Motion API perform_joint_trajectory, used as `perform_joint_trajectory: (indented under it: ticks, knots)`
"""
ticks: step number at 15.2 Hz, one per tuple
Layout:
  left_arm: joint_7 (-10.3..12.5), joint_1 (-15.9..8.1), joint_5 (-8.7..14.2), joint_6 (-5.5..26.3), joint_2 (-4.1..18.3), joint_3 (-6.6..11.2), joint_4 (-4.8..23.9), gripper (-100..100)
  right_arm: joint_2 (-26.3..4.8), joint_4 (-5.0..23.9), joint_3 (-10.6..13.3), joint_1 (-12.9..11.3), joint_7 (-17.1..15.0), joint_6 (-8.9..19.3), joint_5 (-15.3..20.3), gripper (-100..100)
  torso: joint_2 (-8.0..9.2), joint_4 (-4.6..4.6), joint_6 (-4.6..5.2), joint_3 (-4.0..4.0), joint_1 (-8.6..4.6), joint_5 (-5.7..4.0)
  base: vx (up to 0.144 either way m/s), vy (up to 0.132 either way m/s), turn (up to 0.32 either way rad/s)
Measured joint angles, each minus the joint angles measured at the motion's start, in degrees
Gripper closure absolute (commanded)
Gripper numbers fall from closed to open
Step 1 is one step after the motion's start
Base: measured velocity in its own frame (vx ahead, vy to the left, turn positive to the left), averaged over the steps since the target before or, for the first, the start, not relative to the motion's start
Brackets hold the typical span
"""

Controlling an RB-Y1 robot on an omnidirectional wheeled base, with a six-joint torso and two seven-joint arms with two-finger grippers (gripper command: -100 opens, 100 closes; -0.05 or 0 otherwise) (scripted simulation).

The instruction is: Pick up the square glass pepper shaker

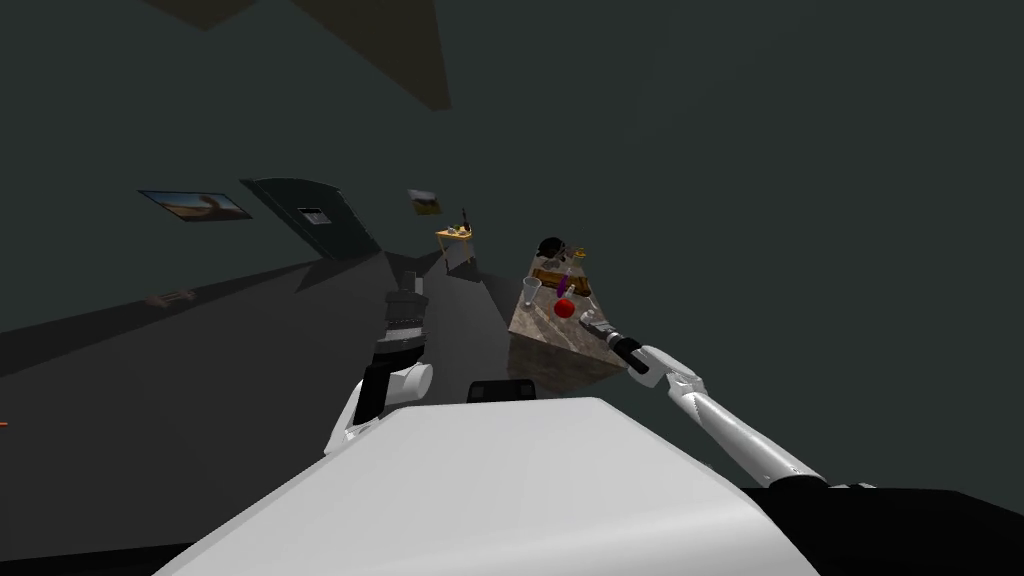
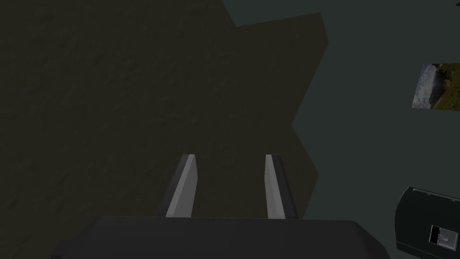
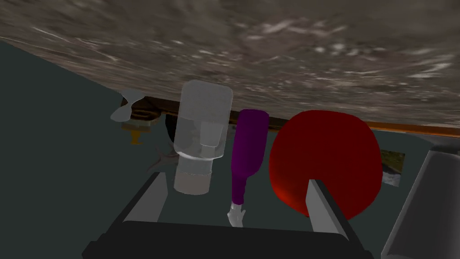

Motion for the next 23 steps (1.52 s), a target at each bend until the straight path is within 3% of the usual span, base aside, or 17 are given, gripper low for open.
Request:
perform_joint_trajectory:
  ticks: [3,8,22,23]
  knots:
    - [0.0,0.0,0.0,0.0,0.0,0.00,0.0,0,-1.4,3.3,0.7,-1.4,0.5,0.4,1.1,-100,-0.01,0.00,0.00,0.00,0.00,-0.01,-0.013,0.005,0.106]
    - [0.0,0.0,0.0,0.0,0.0,0.00,0.0,0,-4.0,6.2,1.5,-2.1,1.0,1.8,2.5,-100,-0.02,0.00,0.03,-0.01,0.02,-0.01,-0.016,0.005,0.118]
    - [0.0,0.0,0.0,0.0,0.0,0.00,0.0,0,-1.6,18.3,-2.5,-5.1,1.5,0.6,2.0,-100,0.20,0.05,0.00,0.12,-0.02,-0.02,-0.066,-0.004,0.196]
    - [0.0,0.0,0.0,0.0,0.0,0.01,0.0,0,-1.6,18.5,-2.6,-5.2,1.5,0.5,2.0,100,0.15,0.04,0.04,0.09,-0.04,-0.02,-0.012,-0.001,0.001]
